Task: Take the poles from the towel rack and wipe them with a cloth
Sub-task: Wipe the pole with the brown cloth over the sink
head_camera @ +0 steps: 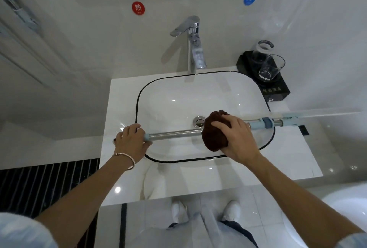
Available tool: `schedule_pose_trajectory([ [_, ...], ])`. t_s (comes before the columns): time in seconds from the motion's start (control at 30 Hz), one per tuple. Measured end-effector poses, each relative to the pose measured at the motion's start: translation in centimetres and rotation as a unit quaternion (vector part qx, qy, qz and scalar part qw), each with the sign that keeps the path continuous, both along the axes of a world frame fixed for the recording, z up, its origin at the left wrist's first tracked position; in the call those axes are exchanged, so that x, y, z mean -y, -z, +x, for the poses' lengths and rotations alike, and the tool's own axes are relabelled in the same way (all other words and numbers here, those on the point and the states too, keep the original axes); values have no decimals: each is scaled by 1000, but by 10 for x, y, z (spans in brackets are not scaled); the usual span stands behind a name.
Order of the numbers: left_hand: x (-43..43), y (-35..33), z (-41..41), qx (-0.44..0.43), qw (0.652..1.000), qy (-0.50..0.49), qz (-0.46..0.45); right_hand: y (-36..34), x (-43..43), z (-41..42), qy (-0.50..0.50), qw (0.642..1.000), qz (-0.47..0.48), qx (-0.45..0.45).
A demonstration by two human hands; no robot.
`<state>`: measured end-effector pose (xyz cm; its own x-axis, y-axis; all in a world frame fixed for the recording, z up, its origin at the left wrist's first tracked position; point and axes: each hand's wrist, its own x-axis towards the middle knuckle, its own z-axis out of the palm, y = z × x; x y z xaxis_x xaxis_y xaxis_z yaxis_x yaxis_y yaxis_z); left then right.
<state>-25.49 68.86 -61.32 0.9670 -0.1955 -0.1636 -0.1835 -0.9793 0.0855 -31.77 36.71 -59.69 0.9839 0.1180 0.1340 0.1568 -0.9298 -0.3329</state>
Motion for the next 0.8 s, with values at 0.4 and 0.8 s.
schedule_pose_trajectory([
  [0.4,145,-15,-19,-74,992,80,69,-4,19,7,-59,995,67,-40],
  [0.8,153,-10,-23,-51,993,52,93,-31,81,31,50,989,24,-140],
])
